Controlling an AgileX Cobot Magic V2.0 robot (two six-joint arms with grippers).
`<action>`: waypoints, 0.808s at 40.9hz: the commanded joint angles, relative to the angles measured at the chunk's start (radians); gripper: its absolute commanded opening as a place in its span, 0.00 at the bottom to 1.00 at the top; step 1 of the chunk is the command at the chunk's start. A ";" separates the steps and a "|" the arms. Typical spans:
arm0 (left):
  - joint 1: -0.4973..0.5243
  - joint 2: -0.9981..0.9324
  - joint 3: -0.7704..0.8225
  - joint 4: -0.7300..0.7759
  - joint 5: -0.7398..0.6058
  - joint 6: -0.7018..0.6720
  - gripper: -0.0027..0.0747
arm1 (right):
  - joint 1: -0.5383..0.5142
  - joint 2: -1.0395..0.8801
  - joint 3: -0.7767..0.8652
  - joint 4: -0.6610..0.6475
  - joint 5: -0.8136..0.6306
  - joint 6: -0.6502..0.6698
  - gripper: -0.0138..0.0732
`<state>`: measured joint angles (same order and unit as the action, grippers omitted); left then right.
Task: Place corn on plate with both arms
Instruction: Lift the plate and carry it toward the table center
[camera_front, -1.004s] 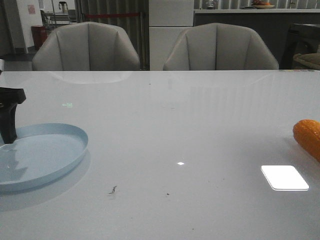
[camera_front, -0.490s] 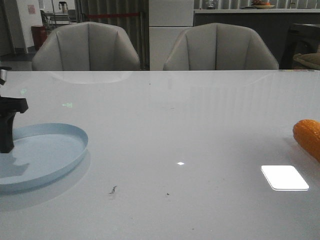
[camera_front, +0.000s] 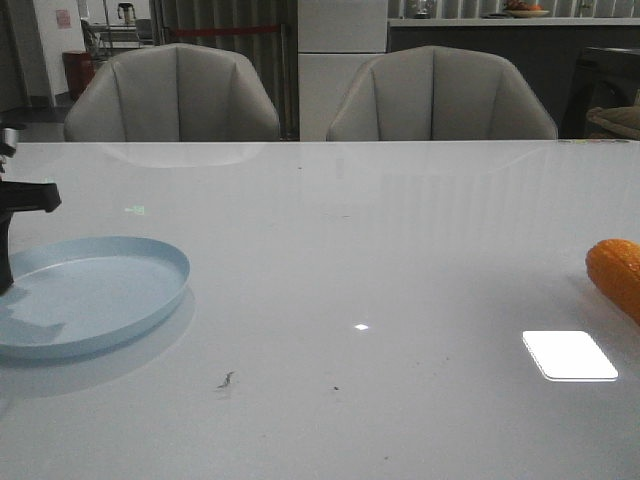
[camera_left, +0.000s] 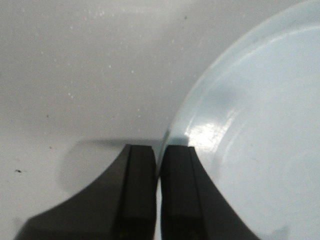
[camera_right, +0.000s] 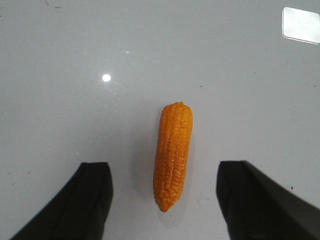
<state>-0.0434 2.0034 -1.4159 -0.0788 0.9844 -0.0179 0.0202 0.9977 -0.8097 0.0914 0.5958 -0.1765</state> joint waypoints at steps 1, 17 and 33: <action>-0.001 -0.049 -0.092 -0.021 0.026 -0.011 0.15 | -0.001 -0.009 -0.035 0.002 -0.064 -0.011 0.79; -0.032 -0.049 -0.387 -0.261 0.125 -0.011 0.15 | -0.001 -0.009 -0.035 0.002 -0.064 -0.011 0.79; -0.249 -0.026 -0.419 -0.336 0.095 -0.011 0.15 | -0.001 -0.009 -0.035 0.002 -0.064 -0.011 0.79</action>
<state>-0.2454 2.0209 -1.8006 -0.3704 1.1153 -0.0179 0.0202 0.9991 -0.8097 0.0914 0.5958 -0.1783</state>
